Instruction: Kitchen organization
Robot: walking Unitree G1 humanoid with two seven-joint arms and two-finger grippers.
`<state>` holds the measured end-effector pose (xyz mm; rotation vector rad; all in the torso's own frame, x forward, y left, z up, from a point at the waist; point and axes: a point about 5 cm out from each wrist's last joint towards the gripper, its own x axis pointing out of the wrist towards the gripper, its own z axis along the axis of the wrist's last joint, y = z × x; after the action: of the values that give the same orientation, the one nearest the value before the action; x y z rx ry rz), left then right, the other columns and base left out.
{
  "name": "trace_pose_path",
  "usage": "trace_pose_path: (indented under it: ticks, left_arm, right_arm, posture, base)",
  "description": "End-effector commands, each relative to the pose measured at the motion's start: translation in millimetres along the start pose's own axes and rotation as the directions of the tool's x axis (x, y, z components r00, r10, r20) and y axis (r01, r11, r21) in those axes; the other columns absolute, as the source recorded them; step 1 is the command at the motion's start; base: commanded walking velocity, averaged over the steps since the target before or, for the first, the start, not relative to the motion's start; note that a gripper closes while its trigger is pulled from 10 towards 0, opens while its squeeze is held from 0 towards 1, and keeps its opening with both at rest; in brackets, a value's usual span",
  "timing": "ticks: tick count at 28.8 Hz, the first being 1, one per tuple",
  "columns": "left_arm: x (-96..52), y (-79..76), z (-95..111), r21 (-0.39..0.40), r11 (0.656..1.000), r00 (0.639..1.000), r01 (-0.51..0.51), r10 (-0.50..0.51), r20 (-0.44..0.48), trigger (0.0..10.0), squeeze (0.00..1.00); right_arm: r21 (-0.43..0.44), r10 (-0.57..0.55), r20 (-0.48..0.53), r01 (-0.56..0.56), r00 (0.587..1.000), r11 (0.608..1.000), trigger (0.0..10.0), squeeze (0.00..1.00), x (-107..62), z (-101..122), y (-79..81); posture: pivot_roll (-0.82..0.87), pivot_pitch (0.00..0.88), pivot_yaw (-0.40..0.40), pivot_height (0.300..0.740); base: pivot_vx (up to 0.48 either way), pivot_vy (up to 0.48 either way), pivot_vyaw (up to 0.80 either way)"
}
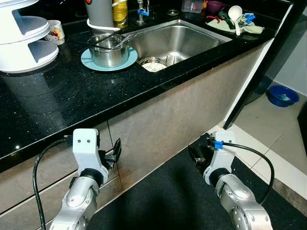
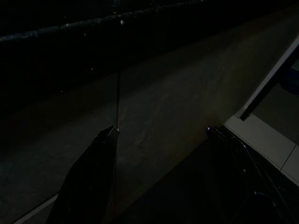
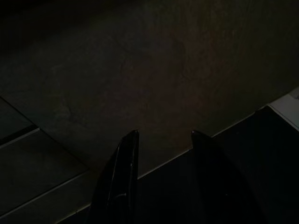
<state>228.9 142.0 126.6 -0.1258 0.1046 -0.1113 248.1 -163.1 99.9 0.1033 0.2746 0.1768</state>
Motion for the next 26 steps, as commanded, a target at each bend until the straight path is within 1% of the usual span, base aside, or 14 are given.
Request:
trace_pose_path:
  ticks: [1, 6, 13, 20, 26]
  left_arm:
    - [-0.6, -0.2, -3.0, 0.010, 1.000, 1.000, -0.008, 0.008, -0.016, 10.0, 0.00]
    - [-2.2, -0.5, -3.7, 0.008, 1.000, 1.000, -0.017, 0.017, -0.015, 10.0, 0.00]
    - [-0.7, -2.5, -5.0, 0.002, 1.000, 1.000, -0.016, 0.016, -0.016, 10.0, 0.00]
    - [0.4, -4.4, -4.8, 0.002, 1.000, 1.000, 0.013, -0.013, -0.022, 10.0, 0.00]
    - [0.5, -5.2, -5.3, 0.004, 1.000, 0.999, 0.020, -0.020, -0.026, 10.0, 0.00]
  right_arm:
    - [0.000, 0.000, 0.002, 0.000, 1.000, 1.000, 10.0, 0.00, -0.4, 1.6, -0.7]
    - [-0.007, 0.016, -0.012, -0.016, 1.000, 1.000, 10.0, 0.00, 1.9, -0.2, 0.3]
    - [-0.017, 0.016, -0.020, -0.017, 1.000, 1.000, 10.0, 0.00, 1.2, -2.1, -1.8]
    - [-0.006, -0.011, -0.016, 0.011, 1.000, 1.000, 10.0, 0.00, -4.5, -3.4, -3.7]
    - [-0.004, -0.014, -0.015, 0.014, 1.000, 1.000, 10.0, 0.00, -5.6, -4.1, -4.0]
  posture:
    - [-0.04, 0.066, -0.038, 0.740]
    - [-0.03, 0.058, -0.048, 0.740]
    - [-0.04, 0.051, -0.050, 0.740]
    - [-0.06, 0.063, -0.019, 0.740]
    - [-0.06, 0.061, -0.017, 0.740]
  base:
    - [0.000, 0.000, 0.00]
    - [0.000, 0.000, 0.00]
    - [0.000, 0.000, 0.00]
    - [0.000, 0.000, 0.00]
    - [0.000, 0.000, 0.00]
